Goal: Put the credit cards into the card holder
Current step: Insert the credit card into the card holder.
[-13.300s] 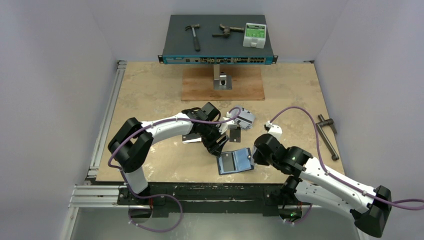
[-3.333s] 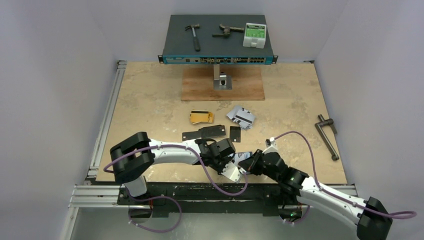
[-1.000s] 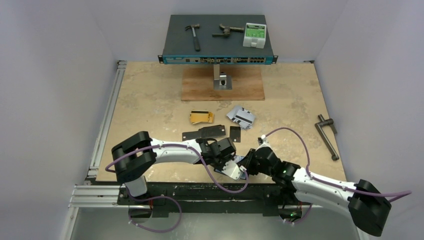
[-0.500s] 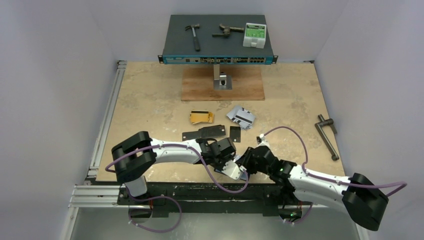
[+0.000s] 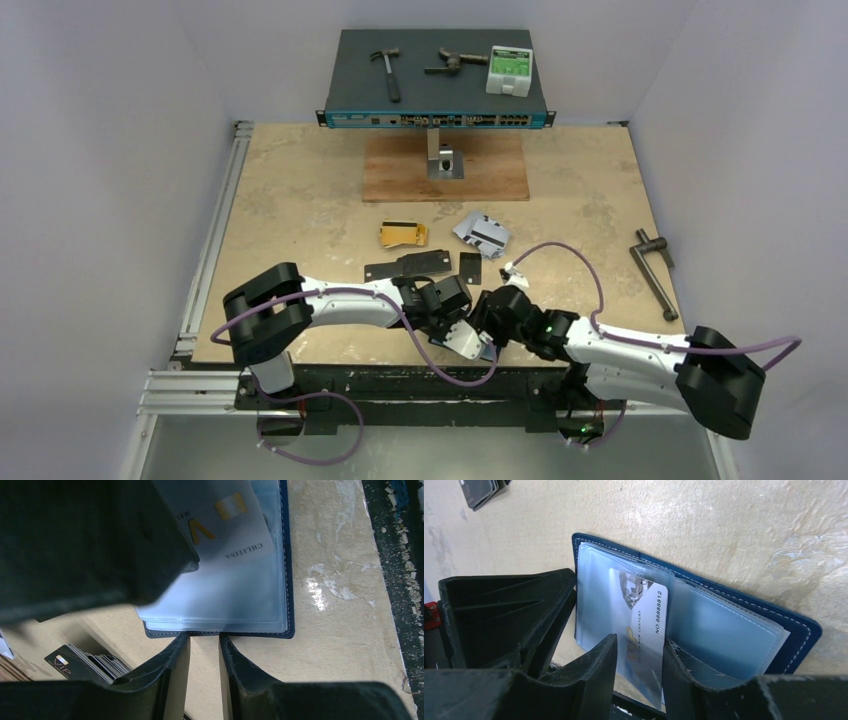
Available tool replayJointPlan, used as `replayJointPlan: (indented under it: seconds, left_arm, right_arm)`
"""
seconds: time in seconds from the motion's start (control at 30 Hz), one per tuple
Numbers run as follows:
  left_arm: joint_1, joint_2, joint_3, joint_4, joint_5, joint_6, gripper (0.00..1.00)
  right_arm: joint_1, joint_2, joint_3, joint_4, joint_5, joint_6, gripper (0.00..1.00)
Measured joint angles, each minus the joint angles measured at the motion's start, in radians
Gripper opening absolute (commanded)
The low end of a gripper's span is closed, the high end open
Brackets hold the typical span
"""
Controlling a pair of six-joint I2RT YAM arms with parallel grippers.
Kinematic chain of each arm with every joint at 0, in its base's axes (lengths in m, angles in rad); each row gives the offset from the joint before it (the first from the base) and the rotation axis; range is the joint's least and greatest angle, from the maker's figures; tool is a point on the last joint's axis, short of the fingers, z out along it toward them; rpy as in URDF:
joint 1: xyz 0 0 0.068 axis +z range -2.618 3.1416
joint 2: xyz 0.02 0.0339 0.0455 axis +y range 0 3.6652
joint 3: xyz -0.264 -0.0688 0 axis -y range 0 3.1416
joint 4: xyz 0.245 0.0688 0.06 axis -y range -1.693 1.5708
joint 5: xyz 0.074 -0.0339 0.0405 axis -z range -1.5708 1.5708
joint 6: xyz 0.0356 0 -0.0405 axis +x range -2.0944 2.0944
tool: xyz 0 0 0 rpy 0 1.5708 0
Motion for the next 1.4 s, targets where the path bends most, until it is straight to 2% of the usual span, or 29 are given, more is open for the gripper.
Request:
replayJointPlan:
  seconds: [0.07,0.1,0.2,0.5,0.6,0.9,1.2,1.4]
  left_arm:
    - [0.000,0.000,0.000,0.000,0.000,-0.001,0.27]
    - [0.000,0.000,0.000,0.000,0.000,-0.002,0.27]
    - [0.001,-0.001,-0.001,-0.002,0.001,-0.008,0.27]
    - [0.010,-0.010,-0.003,-0.018,0.031,-0.018,0.26]
    - [0.006,-0.010,-0.005,-0.010,0.037,-0.018,0.23]
    - [0.007,-0.066,-0.068,0.062,0.042,-0.048,0.20]
    - [0.080,-0.161,-0.069,0.014,0.048,-0.121,0.20]
    - [0.161,-0.281,-0.103,-0.045,0.072,-0.093,0.21]
  right_arm:
    - [0.011,0.030,0.031,-0.022,0.006,-0.007,0.40]
    - [0.019,0.049,0.051,-0.039,0.011,-0.011,0.48]
    - [0.033,0.078,0.090,-0.076,0.023,-0.021,0.55]
    - [0.054,0.073,0.117,-0.143,0.035,-0.025,0.55]
    - [0.059,0.055,0.116,-0.162,0.034,-0.019,0.54]
    - [0.066,0.057,0.106,-0.149,0.023,-0.006,0.65]
    - [0.039,0.142,0.164,-0.129,-0.005,-0.049,0.68]
    - [0.004,0.207,0.223,-0.139,-0.025,-0.112,0.71]
